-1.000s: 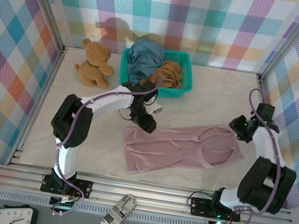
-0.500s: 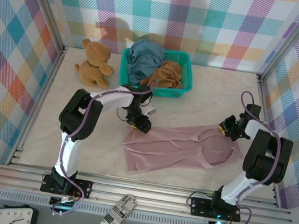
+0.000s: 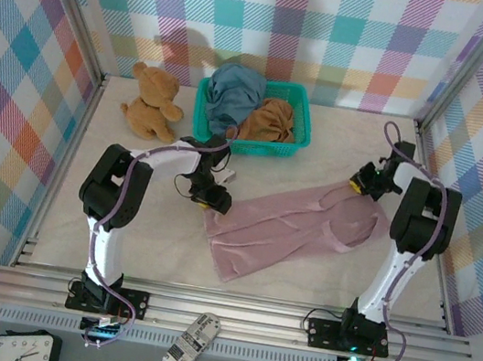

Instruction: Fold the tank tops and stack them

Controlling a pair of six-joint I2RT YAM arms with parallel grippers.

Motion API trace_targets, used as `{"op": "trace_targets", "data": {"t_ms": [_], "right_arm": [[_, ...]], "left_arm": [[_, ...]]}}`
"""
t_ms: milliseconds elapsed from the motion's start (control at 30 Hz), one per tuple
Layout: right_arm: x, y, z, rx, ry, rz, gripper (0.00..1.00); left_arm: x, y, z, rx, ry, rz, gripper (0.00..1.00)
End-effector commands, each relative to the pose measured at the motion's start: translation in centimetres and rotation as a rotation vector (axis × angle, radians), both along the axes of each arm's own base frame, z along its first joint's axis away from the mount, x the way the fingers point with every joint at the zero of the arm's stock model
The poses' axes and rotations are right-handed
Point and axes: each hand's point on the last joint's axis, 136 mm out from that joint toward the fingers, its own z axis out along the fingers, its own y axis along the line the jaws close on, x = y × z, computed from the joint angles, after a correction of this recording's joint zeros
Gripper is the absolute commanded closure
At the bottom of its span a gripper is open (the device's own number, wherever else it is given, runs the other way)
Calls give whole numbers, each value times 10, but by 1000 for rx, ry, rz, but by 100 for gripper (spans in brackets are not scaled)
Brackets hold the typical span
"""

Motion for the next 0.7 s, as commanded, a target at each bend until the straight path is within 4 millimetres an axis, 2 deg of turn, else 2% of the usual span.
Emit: {"op": "trace_targets", "data": {"t_ms": [0,67,133,200,267,333,433,567,667], "right_arm": [[18,15,-5,0,-15,99,85],[32,14,14,-25,-80,141,84],[36,17,38,-46,-146,187,81],[31,23,62,-50,-211,224,75],[17,30,81,-69,-262,268,67],[0,42,99,-90,-316,311,61],[-34,72,113,-78,-361,381,54],[-81,120,124,-66,-417,484,48],[-128,160,123,-59,-465,568,44]], "left_arm": [[0,13,14,25,1,69,43],[-1,19,20,54,1,73,43],[-4,23,26,56,14,73,43],[-7,19,35,25,18,72,42],[-9,15,42,-7,28,75,42],[-14,13,43,-21,50,84,42],[-20,13,37,-17,93,96,42],[-17,18,28,-2,112,129,42],[-12,19,19,-18,137,175,43]]}}
